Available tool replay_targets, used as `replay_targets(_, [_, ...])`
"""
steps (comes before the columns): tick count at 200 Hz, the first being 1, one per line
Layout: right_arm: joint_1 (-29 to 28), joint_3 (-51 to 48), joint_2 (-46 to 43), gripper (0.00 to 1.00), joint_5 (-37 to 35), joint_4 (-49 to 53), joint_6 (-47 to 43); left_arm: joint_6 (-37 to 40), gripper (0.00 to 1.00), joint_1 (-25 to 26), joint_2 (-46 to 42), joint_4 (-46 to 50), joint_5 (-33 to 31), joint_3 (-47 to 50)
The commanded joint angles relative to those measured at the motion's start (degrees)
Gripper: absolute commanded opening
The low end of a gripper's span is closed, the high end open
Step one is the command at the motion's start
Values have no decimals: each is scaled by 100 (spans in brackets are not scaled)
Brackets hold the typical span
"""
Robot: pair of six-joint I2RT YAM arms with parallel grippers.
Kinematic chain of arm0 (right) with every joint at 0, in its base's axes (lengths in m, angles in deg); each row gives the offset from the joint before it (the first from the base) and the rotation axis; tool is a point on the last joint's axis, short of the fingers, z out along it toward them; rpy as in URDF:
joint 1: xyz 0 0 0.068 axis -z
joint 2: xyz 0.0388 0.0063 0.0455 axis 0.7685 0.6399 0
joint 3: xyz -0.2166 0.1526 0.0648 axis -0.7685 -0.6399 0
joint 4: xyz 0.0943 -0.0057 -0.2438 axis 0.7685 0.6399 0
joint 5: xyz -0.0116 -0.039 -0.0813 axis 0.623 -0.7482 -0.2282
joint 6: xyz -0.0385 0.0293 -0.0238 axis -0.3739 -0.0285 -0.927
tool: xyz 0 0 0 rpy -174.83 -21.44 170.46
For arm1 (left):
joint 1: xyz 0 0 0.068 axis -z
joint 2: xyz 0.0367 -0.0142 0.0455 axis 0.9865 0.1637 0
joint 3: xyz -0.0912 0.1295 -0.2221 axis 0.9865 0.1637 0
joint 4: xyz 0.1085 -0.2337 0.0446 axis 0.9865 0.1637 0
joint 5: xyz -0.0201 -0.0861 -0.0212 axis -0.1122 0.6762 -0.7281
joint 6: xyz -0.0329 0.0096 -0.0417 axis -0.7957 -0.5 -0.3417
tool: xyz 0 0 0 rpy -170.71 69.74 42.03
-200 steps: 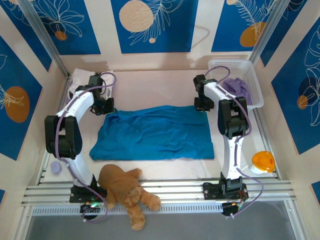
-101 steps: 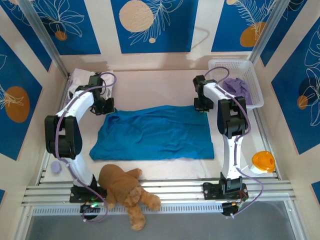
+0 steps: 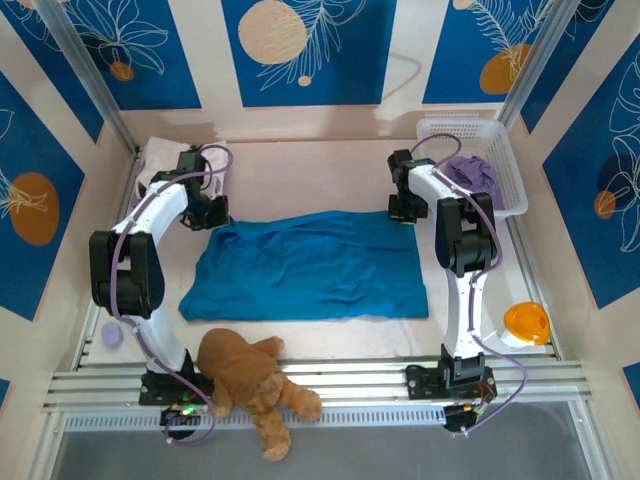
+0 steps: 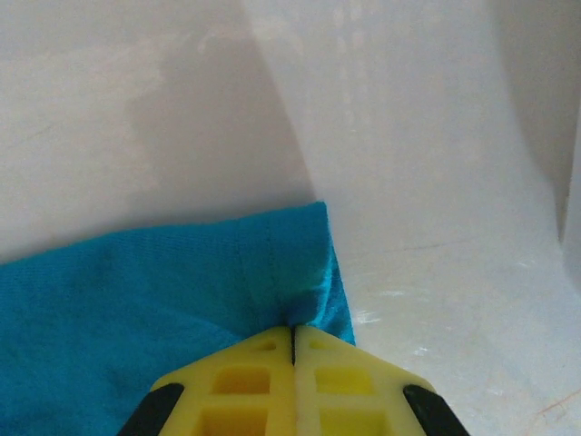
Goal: Fold and stack the t-shirts
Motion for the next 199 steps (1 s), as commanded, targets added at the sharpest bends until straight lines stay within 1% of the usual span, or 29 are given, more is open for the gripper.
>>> replay_targets(1, [27,77,-199,0,126,112,85,41,0,-76,-225,199,41,-135])
replay_targets(49, [29,200,-651,0,42,260,93,89,0,-187,-222,382,46,-486])
replay_targets(93, [142,555,-765,0,244,507,99,111,0,-321,-65,507,135,-858])
replay_targets(111, [140,578,-843,0,478,448,76,129,0,-362,35,573,179,-1014])
replay_targets(144, [173,701,-841,0,324,431,99,144,0,-462,230,662,263,-1309])
replay_targets(169, [242,964,-741,0,511,218,-103,144,0,-559,392,705,341,-1570])
replay_targets(187, [293,1446,-466,0,648,582,-113,124,0,-577,519,787,438,-1753])
replay_targets(199, [289,1555,-405,0,657,722,-109,116,0,-584,552,832,485,-1814])
